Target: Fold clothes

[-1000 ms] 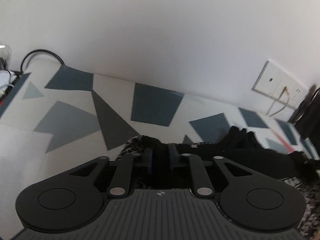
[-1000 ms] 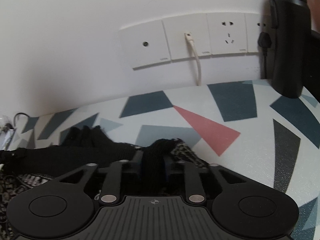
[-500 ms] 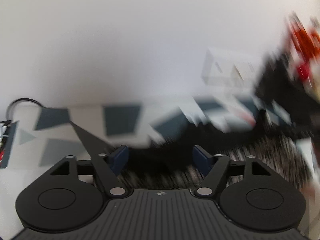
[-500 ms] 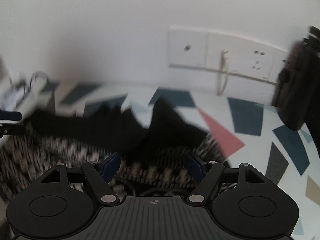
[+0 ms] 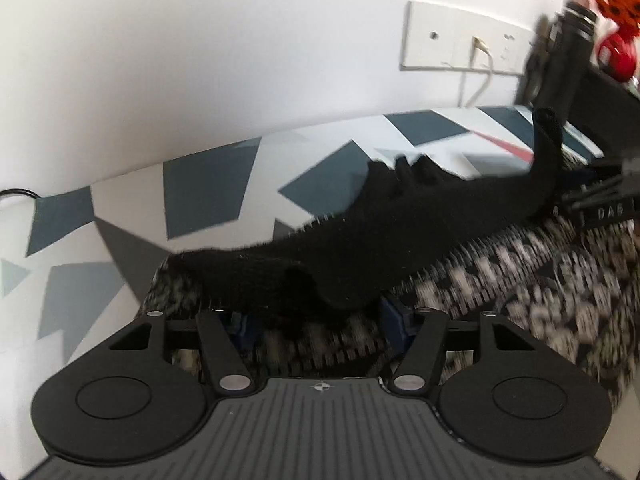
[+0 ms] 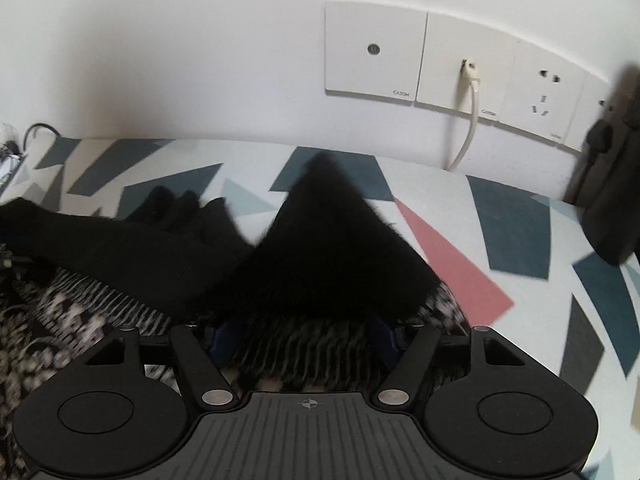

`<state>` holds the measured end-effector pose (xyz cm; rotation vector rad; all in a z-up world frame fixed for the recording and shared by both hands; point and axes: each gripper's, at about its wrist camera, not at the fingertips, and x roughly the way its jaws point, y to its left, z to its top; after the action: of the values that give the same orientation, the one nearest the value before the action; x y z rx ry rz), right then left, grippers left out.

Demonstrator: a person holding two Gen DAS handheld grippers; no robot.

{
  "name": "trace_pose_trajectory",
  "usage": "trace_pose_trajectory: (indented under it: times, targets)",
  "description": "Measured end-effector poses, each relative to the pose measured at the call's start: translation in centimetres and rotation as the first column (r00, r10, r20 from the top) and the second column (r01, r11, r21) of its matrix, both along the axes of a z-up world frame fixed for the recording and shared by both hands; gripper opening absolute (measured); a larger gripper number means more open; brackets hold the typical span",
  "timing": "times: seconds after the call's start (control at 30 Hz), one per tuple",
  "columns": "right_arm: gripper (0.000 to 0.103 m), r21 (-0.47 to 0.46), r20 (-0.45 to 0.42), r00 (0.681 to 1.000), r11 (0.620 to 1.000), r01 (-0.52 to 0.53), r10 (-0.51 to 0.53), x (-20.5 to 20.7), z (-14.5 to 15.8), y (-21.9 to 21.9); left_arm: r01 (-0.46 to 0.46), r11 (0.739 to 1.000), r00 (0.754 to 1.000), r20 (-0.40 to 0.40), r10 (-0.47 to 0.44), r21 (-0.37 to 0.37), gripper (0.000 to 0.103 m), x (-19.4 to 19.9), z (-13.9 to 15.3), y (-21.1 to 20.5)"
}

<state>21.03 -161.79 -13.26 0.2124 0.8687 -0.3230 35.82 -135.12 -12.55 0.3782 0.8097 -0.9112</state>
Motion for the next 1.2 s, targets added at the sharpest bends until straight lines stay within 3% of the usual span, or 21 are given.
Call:
trace_pose_trajectory:
  times: [0.23, 0.3, 0.37, 0.47, 0.53, 0.73, 0.87, 0.9, 1.03, 1.2]
  targets:
    - [0.062, 0.066, 0.106, 0.979, 0.983, 0.171, -0.177, 1.8, 1.0, -4.4, -0.178, 0.983, 0.983, 0.026, 0.180, -0.052, 0.060, 5.0, 0.3, -2.1]
    - [0.067, 0.103, 0.132, 0.968, 0.974, 0.199, -0.212, 0.8, 1.5, -5.3, -0.205, 0.975, 0.979, 0.004, 0.206, -0.084, 0.061, 5.7, 1.2, -1.0]
    - [0.082, 0.141, 0.152, 0.966, 0.972, 0.189, -0.209, -1.1, 1.9, -5.5, -0.224, 0.967, 0.974, -0.023, 0.223, -0.117, 0.071, 6.2, 2.1, 0.3]
    - [0.096, 0.175, 0.149, 0.972, 0.972, 0.157, -0.184, -4.5, 2.2, -5.2, -0.220, 0.968, 0.975, -0.028, 0.218, -0.117, 0.083, 5.3, 3.3, 3.4]
    - [0.102, 0.212, 0.130, 0.976, 0.967, 0.144, -0.174, -7.0, 2.0, -4.9, -0.233, 0.966, 0.972, -0.065, 0.227, -0.114, 0.085, 4.5, 3.7, 6.1]
    - [0.102, 0.274, 0.059, 0.972, 0.940, 0.204, -0.228, -12.1, 0.8, -3.1, -0.269, 0.960, 0.949, -0.190, 0.251, -0.076, 0.093, 2.0, 2.1, 10.3]
    - [0.102, 0.321, 0.041, 0.958, 0.912, 0.255, -0.282, -13.8, -0.1, -2.7, -0.281, 0.959, 0.930, -0.260, 0.261, -0.044, 0.095, 0.4, 0.8, 12.5]
    - [0.102, 0.304, 0.044, 0.961, 0.920, 0.249, -0.274, -13.7, -0.3, -2.5, -0.284, 0.958, 0.924, -0.277, 0.263, -0.036, 0.095, 0.0, 0.4, 13.0]
    - [0.102, 0.240, 0.033, 0.967, 0.941, 0.238, -0.253, -13.0, -1.2, -2.1, -0.275, 0.961, 0.927, -0.269, 0.262, -0.012, 0.095, -0.3, -0.7, 12.2]
    - [0.102, 0.186, 0.035, 0.970, 0.955, 0.232, -0.242, -11.9, -1.8, -1.7, -0.272, 0.962, 0.937, -0.223, 0.269, 0.014, 0.103, -0.6, -1.4, 10.8]
